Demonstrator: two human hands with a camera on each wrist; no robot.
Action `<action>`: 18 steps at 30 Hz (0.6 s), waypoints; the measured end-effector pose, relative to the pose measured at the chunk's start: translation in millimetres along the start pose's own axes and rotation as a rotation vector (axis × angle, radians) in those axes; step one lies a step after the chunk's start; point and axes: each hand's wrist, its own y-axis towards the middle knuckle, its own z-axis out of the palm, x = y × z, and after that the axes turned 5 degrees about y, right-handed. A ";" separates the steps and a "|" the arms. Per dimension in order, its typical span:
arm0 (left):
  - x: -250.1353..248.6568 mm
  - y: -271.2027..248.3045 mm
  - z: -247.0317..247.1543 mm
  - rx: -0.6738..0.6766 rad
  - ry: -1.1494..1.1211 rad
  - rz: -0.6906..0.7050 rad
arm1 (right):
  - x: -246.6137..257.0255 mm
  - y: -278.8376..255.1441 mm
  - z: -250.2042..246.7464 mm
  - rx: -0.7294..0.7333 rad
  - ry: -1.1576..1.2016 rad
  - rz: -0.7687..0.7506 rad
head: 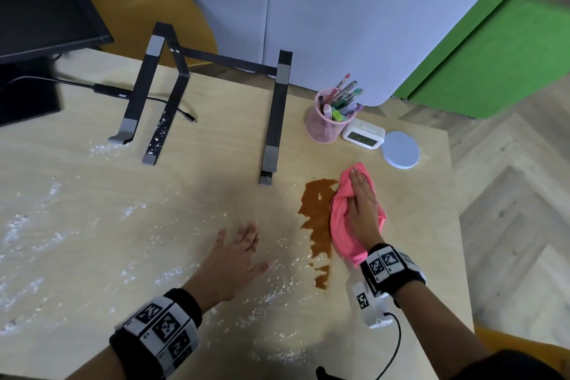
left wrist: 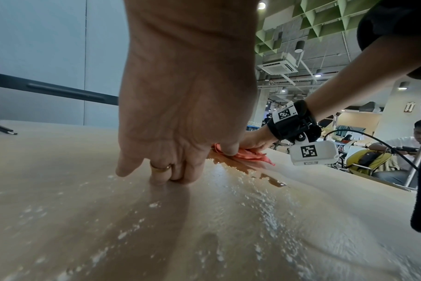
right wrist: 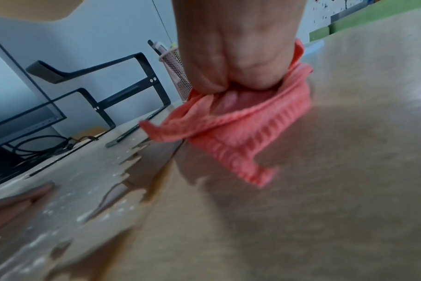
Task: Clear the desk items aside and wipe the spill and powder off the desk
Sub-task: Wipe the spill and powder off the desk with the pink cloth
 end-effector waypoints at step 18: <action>-1.7 1.3 -1.7 -0.002 0.048 -0.006 | 10.6 18.3 11.6 0.056 0.058 -0.036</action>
